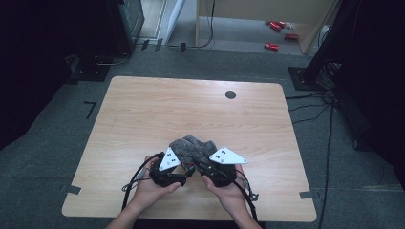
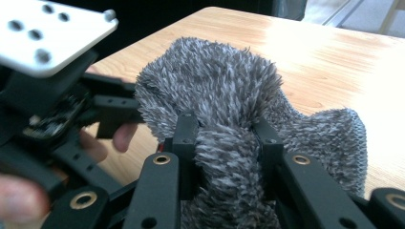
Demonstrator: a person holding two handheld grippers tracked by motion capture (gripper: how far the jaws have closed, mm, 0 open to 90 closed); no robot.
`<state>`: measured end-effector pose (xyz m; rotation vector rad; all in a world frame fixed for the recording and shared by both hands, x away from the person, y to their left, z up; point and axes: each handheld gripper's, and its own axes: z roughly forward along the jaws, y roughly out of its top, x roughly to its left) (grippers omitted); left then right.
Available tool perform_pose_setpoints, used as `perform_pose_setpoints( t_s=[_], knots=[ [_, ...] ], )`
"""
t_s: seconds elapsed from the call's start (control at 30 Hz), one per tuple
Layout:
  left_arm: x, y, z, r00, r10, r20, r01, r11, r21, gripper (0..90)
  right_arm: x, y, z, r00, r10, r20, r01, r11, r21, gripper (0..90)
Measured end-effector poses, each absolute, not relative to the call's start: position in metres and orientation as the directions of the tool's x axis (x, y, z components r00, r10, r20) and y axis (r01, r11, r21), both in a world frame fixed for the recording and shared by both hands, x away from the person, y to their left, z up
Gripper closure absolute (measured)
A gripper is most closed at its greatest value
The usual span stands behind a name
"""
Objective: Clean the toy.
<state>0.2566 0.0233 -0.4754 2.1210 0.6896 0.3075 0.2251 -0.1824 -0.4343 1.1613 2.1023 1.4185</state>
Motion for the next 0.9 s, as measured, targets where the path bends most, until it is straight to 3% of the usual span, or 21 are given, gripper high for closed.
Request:
perform_pose_setpoints(
  t_s=[0.2,0.6,0.9],
  knots=[
    [0.255,0.021,-0.477,0.817,0.575,-0.041,0.374,-0.475,0.797,35.4,0.216,-0.167,-0.433,-0.652,0.749,0.12,0.406,0.211,0.889,70.6],
    [0.255,0.021,-0.475,0.823,0.567,-0.024,0.356,-0.483,0.8,35.4,0.226,-0.183,-0.434,-0.605,0.783,0.147,0.43,0.166,0.888,70.4],
    [0.254,0.016,-0.478,0.826,0.563,-0.032,0.365,-0.49,0.792,35.5,0.218,-0.166,-0.435,-0.655,0.743,0.137,0.414,0.201,0.888,70.4]
  ],
)
